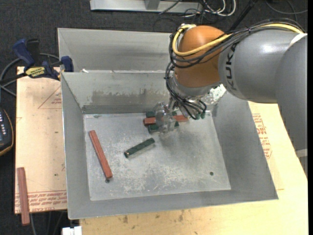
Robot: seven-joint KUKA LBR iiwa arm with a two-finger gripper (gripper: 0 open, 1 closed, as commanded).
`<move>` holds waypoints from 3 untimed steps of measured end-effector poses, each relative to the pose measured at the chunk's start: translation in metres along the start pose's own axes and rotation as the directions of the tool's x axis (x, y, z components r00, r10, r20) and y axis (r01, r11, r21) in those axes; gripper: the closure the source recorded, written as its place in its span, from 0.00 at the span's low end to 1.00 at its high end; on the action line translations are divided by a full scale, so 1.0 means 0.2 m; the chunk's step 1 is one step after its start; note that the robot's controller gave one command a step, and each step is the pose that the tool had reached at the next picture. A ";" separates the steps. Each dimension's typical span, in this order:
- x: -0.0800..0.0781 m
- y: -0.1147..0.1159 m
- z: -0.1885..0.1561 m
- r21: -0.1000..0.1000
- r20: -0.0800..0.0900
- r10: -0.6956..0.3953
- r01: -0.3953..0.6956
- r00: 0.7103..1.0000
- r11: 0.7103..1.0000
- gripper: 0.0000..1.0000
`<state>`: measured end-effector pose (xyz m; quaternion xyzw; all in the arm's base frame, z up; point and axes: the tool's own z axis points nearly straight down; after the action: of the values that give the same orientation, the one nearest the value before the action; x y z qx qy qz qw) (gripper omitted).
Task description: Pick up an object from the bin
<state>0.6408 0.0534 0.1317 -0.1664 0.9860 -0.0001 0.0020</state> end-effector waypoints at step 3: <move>0.02 0.42 0.31 -0.006 -0.001 -0.310 0.310 0.951 0.951 0.00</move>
Offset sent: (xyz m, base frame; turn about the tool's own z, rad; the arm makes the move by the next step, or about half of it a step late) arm 0.0000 0.0000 0.0000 0.0000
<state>0.6098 0.1312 0.0704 -0.3191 0.9477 0.0021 0.0006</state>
